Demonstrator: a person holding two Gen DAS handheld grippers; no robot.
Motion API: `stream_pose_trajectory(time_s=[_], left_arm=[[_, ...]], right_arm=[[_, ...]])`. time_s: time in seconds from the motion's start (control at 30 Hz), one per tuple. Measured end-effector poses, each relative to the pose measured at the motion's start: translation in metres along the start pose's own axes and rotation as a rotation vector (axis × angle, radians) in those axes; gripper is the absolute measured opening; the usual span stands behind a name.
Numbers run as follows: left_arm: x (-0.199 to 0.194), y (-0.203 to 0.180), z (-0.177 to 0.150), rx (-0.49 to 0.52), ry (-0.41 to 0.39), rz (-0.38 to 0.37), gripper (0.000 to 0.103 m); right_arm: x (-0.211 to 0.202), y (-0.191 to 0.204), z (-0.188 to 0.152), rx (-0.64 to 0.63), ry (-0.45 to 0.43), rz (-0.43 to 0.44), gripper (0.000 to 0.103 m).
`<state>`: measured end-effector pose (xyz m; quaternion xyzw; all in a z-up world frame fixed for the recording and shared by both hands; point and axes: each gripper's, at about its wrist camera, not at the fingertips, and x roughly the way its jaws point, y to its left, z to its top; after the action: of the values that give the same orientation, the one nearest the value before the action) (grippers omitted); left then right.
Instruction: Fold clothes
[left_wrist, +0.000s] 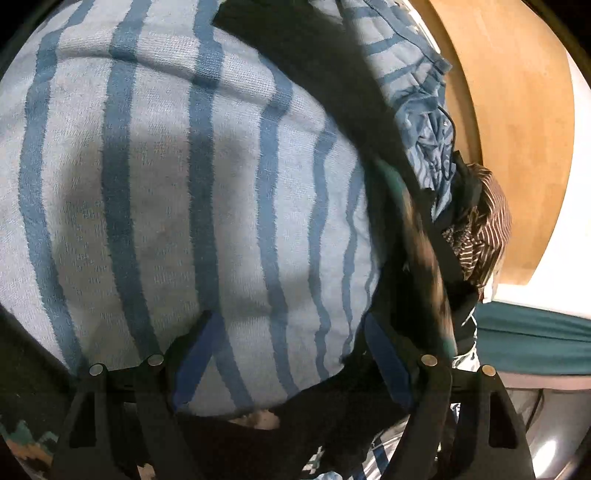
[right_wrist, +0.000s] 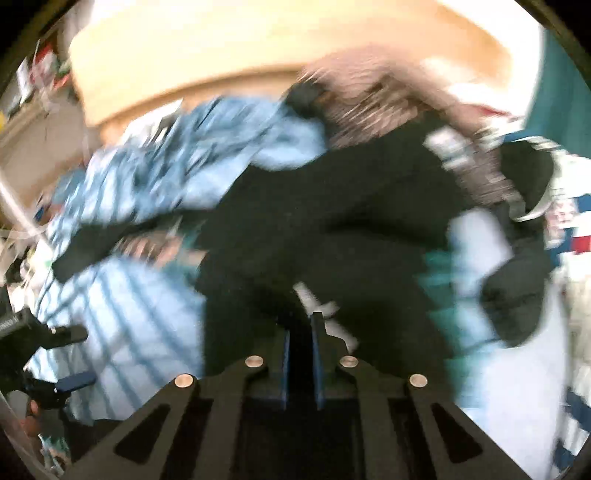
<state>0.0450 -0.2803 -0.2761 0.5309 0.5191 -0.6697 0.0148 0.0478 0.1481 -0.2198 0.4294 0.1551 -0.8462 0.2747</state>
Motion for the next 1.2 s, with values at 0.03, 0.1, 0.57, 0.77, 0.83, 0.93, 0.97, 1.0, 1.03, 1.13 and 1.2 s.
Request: stream_pose_trajectory(time_s=[0.03,0.1,0.57,0.77,0.83,0.93,0.97,1.0,1.03,1.13,1.2], left_arm=[[0.001,-0.001,-0.001,0.002,0.002,-0.004,0.081],[0.008,-0.008,-0.007,0.005,0.025,-0.017,0.081],[0.091,-0.111,-0.075,0.363,0.228,0.034,0.081],[0.102,-0.114,-0.084,0.422,0.291,0.083,0.081],[0.105,-0.111,-0.086,0.428,0.315,0.107,0.081],[0.108,-0.111,-0.091,0.475,0.323,0.139,0.081],[0.109,-0.111,-0.092,0.489,0.323,0.147,0.081],[0.110,-0.112,-0.094,0.502,0.324,0.154,0.081],[0.112,-0.113,-0.095,0.516,0.325,0.162,0.081],[0.113,-0.110,-0.097,0.532,0.341,0.175,0.081],[0.113,-0.108,-0.098,0.537,0.351,0.180,0.081]], right_arm=[[-0.015,-0.021,0.000,0.036,-0.025,-0.048,0.011],[-0.041,-0.073,-0.009,0.165,-0.047,-0.149,0.010],[-0.049,-0.316,-0.158,1.022,0.122,-0.358,0.067],[-0.040,-0.275,-0.151,0.865,0.143,-0.214,0.064],[-0.029,-0.263,-0.146,0.809,0.168,-0.136,0.057],[-0.013,-0.247,-0.141,0.752,0.178,-0.054,0.051],[-0.011,-0.243,-0.138,0.736,0.173,-0.044,0.051],[-0.007,-0.238,-0.135,0.708,0.177,-0.044,0.050],[-0.002,-0.234,-0.133,0.681,0.197,-0.068,0.050],[0.022,-0.240,-0.141,0.673,0.306,-0.179,0.063],[0.031,-0.255,-0.150,0.766,0.321,-0.173,0.064]])
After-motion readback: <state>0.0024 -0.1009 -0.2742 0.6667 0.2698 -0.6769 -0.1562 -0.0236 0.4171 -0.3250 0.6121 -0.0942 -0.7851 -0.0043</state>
